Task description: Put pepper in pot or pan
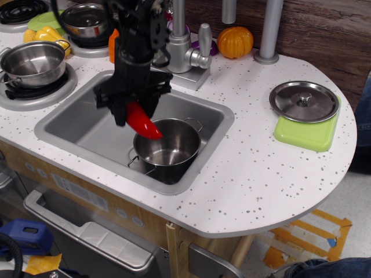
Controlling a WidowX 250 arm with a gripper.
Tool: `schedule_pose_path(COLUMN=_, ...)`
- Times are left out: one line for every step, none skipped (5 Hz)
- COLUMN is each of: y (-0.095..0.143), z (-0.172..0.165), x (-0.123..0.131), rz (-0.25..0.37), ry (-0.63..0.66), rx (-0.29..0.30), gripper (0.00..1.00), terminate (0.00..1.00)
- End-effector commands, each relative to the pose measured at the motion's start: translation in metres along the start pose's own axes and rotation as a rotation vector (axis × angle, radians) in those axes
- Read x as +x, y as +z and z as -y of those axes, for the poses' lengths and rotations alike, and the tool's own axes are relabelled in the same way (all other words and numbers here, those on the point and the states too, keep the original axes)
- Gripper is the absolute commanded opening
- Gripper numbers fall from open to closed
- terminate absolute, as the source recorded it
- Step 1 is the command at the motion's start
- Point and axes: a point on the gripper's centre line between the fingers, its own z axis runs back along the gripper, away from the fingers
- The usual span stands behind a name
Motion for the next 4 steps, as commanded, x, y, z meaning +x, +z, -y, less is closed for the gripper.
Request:
schedule_pose_path(y=0.0094, z=0.0067, x=-0.0012, rz=-0.029, ry=0.000, rx=-0.147, gripper=1.00, terminate=0.00)
schedule_pose_path(y=0.0103, z=0.0125, x=-0.0038, rz=-0.056, ry=-0.003, rx=-0.199, gripper=1.00, terminate=0.00)
schedule_pose_path(y=0.0103, z=0.0125, x=-0.0038, rz=-0.056, ry=-0.003, rx=-0.199, gripper=1.00, terminate=0.00)
schedule_pose_path(y=0.0103, z=0.0125, x=-0.0038, rz=-0.056, ry=-0.003, rx=-0.199, gripper=1.00, terminate=1.00)
